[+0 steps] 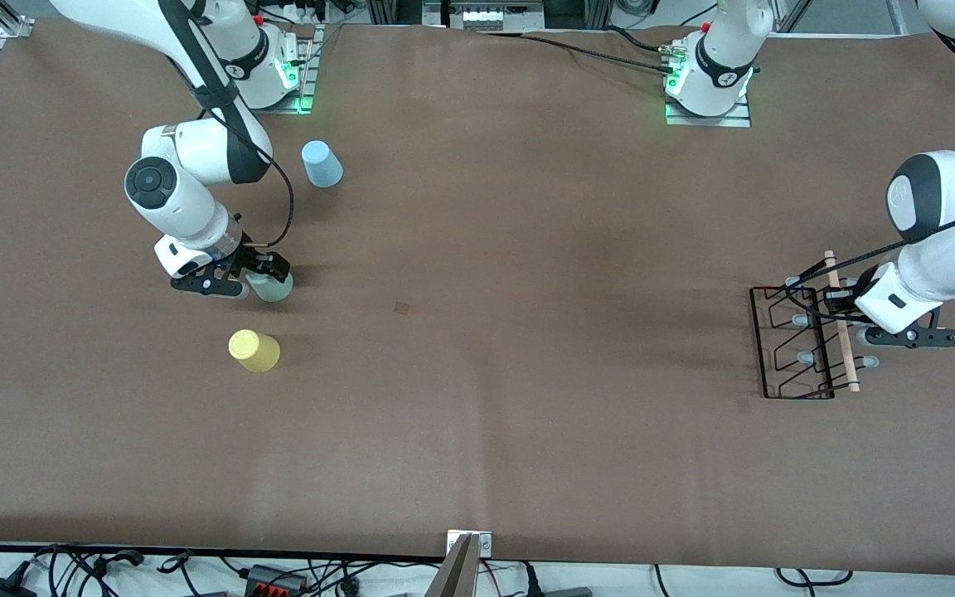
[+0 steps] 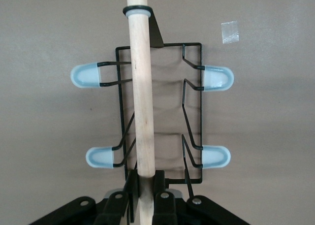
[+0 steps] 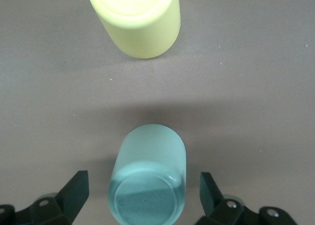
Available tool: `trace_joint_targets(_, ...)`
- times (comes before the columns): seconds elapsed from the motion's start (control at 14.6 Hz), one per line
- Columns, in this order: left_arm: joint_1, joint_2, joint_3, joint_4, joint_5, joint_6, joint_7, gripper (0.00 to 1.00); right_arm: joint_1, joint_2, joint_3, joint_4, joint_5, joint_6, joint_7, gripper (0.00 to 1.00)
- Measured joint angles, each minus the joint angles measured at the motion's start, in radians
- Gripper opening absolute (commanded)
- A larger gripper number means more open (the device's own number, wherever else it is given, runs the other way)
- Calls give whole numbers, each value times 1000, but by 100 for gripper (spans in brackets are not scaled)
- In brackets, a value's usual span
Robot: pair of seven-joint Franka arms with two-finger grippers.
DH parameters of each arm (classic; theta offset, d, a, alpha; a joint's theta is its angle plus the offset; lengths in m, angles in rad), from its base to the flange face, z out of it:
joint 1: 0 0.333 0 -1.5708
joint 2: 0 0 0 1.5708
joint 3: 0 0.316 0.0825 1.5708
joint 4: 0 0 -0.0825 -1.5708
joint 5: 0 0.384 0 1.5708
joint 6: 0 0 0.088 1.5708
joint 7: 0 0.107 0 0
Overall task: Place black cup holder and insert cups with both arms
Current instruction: 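Grasp the green cup with the right gripper while the left gripper grasps the rack, then move the rack centerward with the left gripper while the right gripper lifts the cup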
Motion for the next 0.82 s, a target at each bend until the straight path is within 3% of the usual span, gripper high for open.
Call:
trace_joint_targets(0.21, -5, -5, -15, 19, 0, -12, 0, 1, -2, 0, 0, -16, 0, 6, 0, 100)
trace_joint_targets(0.34, -9, -20, -71, 62, 0, -95, -35, 1, -2, 0, 0, -21, 0, 7, 0, 100)
trace_joint_targets(0.41, -12, -29, -108, 90, 0, -152, -64, 1, -2, 0, 0, -21, 0, 7, 0, 95)
trace_joint_targets(0.69, -28, -47, -313, 157, -1, -243, -207, 1, -3, 0, 0, -22, 0, 8, 0, 48)
trace_joint_targets(0.82, -46, -41, -434, 158, -1, -242, -330, 1, -3, 0, 0, -22, 0, 9, 0, 29)
